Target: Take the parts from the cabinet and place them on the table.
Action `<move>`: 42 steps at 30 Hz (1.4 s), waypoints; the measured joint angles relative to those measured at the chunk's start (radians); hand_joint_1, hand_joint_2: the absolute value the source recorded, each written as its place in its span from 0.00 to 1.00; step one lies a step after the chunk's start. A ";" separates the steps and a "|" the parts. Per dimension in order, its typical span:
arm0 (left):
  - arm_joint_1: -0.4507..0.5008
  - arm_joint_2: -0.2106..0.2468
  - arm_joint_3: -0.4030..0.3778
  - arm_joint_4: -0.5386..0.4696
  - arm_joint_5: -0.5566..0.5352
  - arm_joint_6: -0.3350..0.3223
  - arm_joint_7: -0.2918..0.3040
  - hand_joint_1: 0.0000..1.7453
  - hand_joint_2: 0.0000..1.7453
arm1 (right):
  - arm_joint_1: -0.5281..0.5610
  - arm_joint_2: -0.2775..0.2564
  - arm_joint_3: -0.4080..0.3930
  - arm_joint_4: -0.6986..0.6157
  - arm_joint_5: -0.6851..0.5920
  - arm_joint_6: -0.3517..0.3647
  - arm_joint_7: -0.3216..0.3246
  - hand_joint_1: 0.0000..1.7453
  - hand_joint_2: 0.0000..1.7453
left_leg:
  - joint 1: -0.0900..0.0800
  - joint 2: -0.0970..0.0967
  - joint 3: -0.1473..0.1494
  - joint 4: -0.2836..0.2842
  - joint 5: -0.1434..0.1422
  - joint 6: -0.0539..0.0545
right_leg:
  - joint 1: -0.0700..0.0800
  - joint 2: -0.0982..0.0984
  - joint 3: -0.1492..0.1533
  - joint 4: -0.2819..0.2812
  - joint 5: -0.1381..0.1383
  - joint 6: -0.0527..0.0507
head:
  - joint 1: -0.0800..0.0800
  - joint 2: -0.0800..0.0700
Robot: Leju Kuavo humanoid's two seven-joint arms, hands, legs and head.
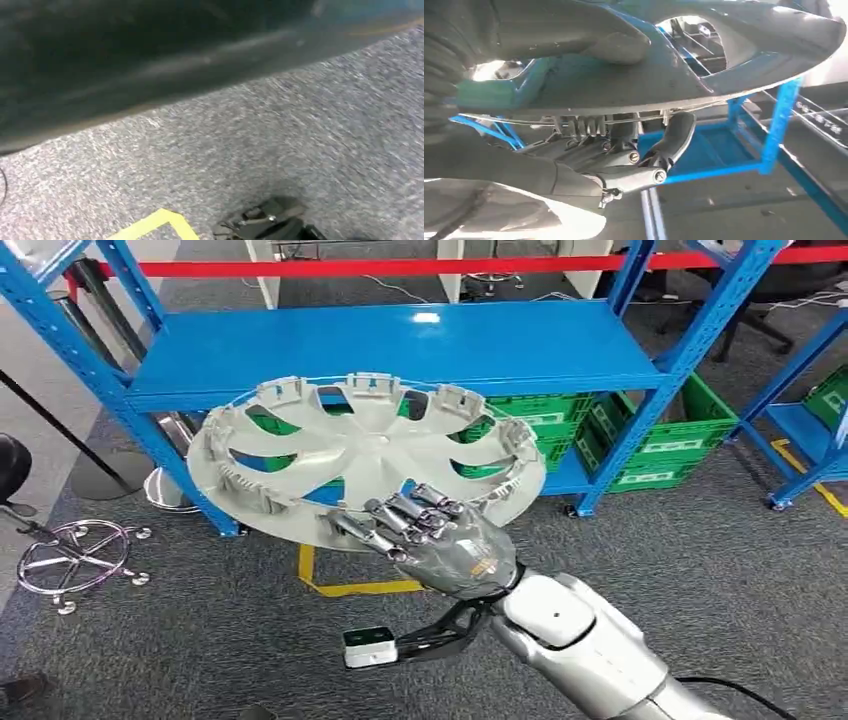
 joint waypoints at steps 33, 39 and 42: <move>-0.037 -0.003 -0.056 0.000 -0.018 -0.010 0.031 0.00 0.00 | 0.175 0.196 -0.320 -0.262 0.000 0.001 -0.340 1.00 1.00 | -0.007 0.007 0.000 -0.021 0.021 0.009 | 0.002 0.006 -0.040 0.160 -0.117 0.001 | 0.000 0.000; -0.033 -0.008 -0.056 0.000 -0.002 -0.013 0.026 0.00 0.00 | 0.196 0.198 -0.379 -0.302 0.000 0.001 -0.348 1.00 1.00 | -0.007 0.010 -0.100 0.009 0.083 -0.003 | 0.001 0.006 0.127 0.092 -0.029 0.000 | 0.001 0.000; -0.032 -0.010 -0.057 0.000 -0.001 -0.012 0.024 0.00 0.00 | 0.204 0.202 -0.387 -0.320 0.000 0.001 -0.335 1.00 1.00 | -0.012 0.009 -0.116 0.013 0.116 -0.016 | 0.007 0.010 0.224 -0.063 -0.089 -0.009 | 0.002 0.000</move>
